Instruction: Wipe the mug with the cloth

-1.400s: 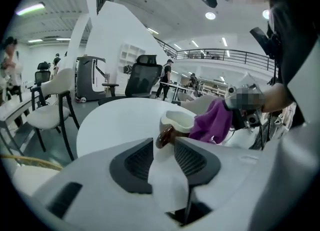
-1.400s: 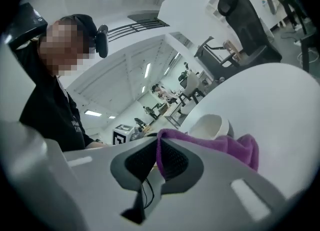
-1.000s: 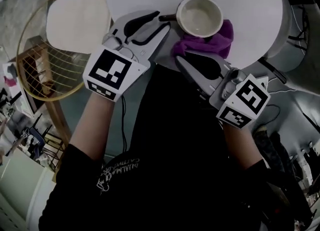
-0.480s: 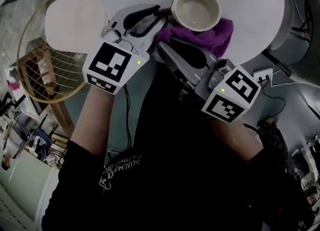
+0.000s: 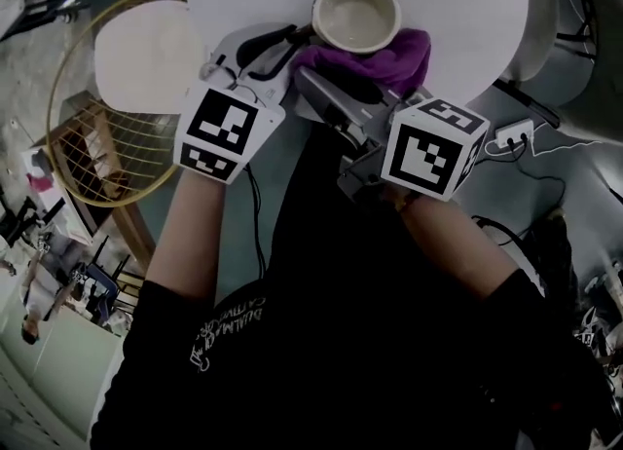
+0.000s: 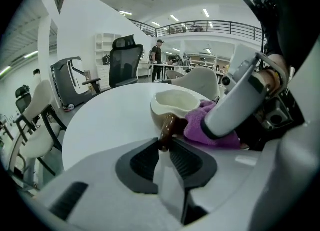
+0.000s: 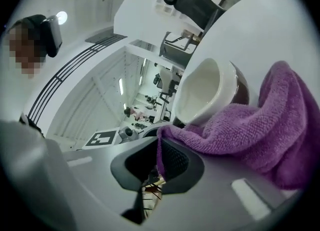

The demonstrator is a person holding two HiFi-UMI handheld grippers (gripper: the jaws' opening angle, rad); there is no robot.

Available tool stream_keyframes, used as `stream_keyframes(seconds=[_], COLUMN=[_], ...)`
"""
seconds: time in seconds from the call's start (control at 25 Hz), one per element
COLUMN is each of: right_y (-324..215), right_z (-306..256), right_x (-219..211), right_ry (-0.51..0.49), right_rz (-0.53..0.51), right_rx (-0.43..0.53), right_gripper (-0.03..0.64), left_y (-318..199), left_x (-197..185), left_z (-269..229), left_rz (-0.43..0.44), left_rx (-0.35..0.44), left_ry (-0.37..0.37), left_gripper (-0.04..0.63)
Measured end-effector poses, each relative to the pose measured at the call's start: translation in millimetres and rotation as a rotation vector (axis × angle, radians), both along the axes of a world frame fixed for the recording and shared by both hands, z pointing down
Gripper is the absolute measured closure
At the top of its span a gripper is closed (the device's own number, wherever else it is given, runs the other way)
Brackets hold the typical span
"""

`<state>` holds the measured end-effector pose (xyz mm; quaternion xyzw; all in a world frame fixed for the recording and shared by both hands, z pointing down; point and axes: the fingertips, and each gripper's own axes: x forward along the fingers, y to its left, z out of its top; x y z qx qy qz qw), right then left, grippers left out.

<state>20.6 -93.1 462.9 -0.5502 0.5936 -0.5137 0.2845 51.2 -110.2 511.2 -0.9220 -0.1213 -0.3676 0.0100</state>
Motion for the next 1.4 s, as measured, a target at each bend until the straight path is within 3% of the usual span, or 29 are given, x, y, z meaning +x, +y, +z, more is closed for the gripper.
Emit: stream_keyframes(seconds=[0.24, 0.68, 1.0, 1.4], right_y=[1, 17, 45, 60], right_z=[-8, -8, -3, 0], right_x=[3, 19, 44, 63], right_ry=[-0.019, -0.087, -0.072, -0.034], right_rz=[-0.043, -0.154, -0.172, -0.213], right_rx=[-0.042, -0.047, -0.082, -0.100], right_gripper=[0.601, 0.601, 0.601, 0.601], left_y=[2, 13, 18, 24], left_x=[0, -1, 0, -1], left_z=[-1, 0, 1, 2], left_rz=[0.024, 0.118, 0.090, 0.125], left_rx=[-0.002, 0.062, 0.065, 0.084], left_ry=[-0.076, -0.165, -0.186, -0.219], left_gripper=[0.525, 0.528, 0.528, 0.528])
